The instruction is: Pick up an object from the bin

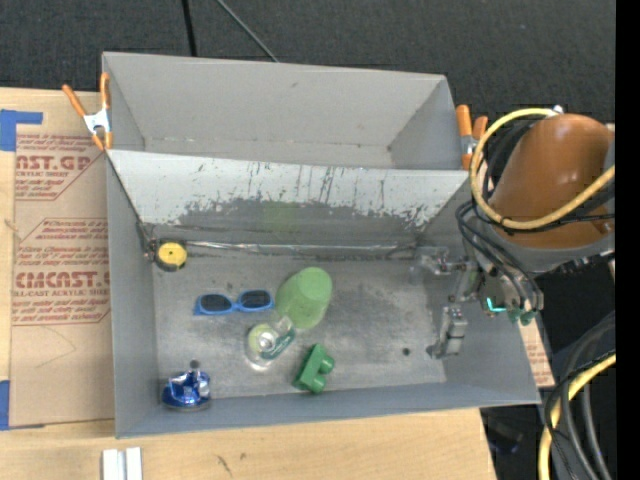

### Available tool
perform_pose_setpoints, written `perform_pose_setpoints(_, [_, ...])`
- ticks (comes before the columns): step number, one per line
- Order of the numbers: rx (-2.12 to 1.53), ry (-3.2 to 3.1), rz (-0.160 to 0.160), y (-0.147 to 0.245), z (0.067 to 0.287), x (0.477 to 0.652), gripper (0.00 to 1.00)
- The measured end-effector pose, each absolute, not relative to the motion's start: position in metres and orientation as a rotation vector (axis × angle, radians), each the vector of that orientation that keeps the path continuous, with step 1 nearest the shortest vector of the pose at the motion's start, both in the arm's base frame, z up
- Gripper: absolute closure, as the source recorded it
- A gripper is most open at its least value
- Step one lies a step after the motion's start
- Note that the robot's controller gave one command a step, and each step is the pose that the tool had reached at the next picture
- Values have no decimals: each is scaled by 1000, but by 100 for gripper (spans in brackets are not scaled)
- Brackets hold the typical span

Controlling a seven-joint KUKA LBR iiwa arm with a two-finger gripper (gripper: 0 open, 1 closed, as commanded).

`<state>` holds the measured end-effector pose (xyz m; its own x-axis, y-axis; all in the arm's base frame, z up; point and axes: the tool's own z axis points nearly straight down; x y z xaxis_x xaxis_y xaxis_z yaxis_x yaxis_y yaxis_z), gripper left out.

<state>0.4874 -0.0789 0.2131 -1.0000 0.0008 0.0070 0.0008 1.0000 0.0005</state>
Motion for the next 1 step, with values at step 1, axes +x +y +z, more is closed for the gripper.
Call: perform_pose_setpoints(1, [52, -3139, -6, 20, 161, 509, 0])
